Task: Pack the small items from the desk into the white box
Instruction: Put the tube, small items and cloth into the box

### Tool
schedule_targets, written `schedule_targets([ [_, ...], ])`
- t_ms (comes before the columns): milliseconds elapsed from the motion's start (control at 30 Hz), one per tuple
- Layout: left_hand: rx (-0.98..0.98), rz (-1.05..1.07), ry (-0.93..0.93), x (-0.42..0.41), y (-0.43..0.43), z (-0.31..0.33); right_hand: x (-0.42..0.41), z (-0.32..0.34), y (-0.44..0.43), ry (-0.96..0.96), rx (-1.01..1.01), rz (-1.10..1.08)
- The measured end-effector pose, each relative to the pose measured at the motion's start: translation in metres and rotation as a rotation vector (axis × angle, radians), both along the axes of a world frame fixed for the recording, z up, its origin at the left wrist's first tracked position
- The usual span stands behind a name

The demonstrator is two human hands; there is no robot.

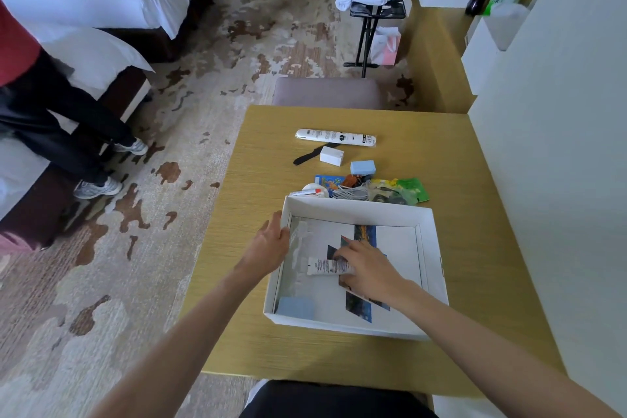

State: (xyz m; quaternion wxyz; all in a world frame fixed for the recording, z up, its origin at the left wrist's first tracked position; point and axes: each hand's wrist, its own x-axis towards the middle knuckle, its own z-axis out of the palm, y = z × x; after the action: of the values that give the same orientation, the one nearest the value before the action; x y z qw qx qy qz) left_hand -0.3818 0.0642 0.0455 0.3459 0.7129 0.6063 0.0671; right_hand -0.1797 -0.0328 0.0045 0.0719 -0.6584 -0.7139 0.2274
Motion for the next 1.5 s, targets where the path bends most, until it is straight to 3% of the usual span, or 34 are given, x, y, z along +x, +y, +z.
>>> schedule_targets([
  [133, 0.082, -0.007, -0.068, 0.013, 0.009, 0.002, 0.028, 0.026, -0.002, 0.179, 0.208, -0.012],
  [300, 0.302, -0.102, 0.010, 0.023, 0.040, 0.012, 0.077, 0.067, 0.021, 0.293, 0.420, -0.103],
  [500, 0.125, -0.157, 0.009, 0.050, 0.097, 0.016, 0.096, 0.074, 0.099, 0.229, 0.219, -0.153],
  [700, -0.075, -0.364, 0.057, 0.063, 0.150, -0.022, 0.087, 0.037, 0.157, -0.020, -0.001, -0.098],
  [833, -0.068, -0.500, 0.169, 0.060, 0.170, -0.055, 0.089, 0.011, 0.183, -0.117, -0.047, -0.146],
  [1100, 0.091, -0.546, 0.192, 0.065, 0.183, -0.083, 0.107, -0.023, 0.226, -0.313, -0.131, -0.262],
  [1333, 0.097, -0.537, 0.216, 0.067, 0.199, -0.082, 0.120, -0.024, 0.231, -0.293, -0.075, -0.226],
  [1500, 0.077, -0.557, 0.250, 0.082, 0.220, -0.072, 0.123, -0.021, 0.225, -0.098, -0.047, -0.352],
])
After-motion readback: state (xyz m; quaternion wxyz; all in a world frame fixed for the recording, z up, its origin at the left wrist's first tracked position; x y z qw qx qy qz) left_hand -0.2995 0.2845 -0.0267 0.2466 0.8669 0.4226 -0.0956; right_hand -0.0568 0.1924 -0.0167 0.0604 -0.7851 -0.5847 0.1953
